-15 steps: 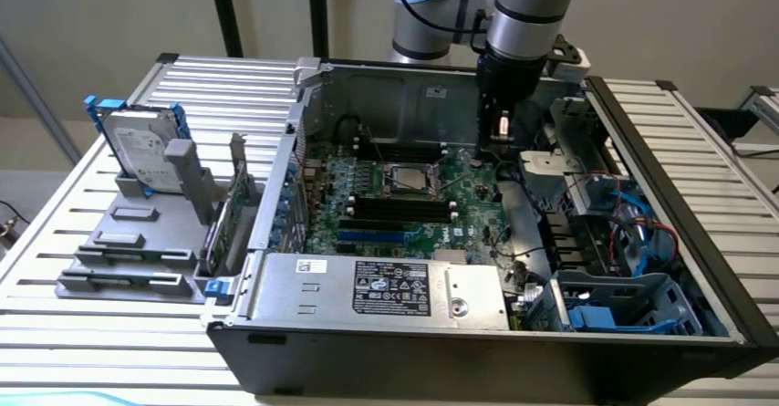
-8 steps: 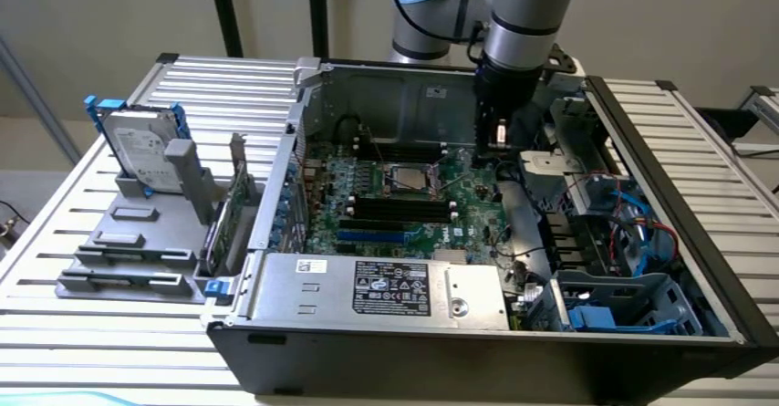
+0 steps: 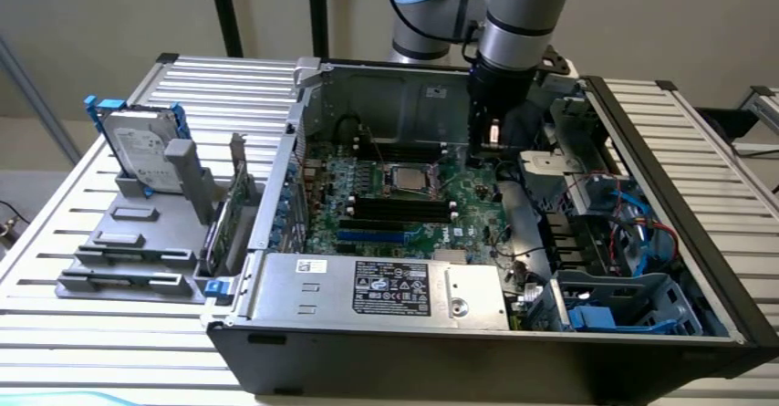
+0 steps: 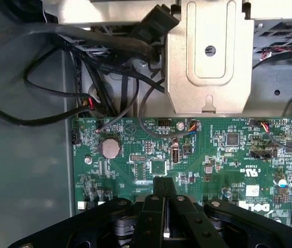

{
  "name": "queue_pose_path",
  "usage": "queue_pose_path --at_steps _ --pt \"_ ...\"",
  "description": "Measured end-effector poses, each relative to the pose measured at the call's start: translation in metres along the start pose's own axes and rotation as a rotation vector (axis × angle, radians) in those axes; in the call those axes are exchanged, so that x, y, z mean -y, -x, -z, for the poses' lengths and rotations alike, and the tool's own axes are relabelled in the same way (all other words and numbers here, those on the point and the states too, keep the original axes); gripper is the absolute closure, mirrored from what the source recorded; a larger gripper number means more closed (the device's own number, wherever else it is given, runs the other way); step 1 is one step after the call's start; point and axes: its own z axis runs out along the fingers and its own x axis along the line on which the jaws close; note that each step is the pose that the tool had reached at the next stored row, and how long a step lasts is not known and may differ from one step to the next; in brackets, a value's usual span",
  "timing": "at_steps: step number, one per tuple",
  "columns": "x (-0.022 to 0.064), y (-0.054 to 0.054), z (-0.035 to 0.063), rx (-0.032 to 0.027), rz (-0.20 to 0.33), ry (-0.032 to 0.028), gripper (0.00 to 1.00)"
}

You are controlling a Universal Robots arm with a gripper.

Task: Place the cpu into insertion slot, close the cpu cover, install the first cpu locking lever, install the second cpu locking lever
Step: 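Close the cpu cover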

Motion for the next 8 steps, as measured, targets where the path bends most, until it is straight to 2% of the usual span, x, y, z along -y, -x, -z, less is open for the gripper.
queue_pose_path --at_steps 8 --pt "0.0240 0.001 0.0030 0.0002 0.000 -0.0058 0.89"
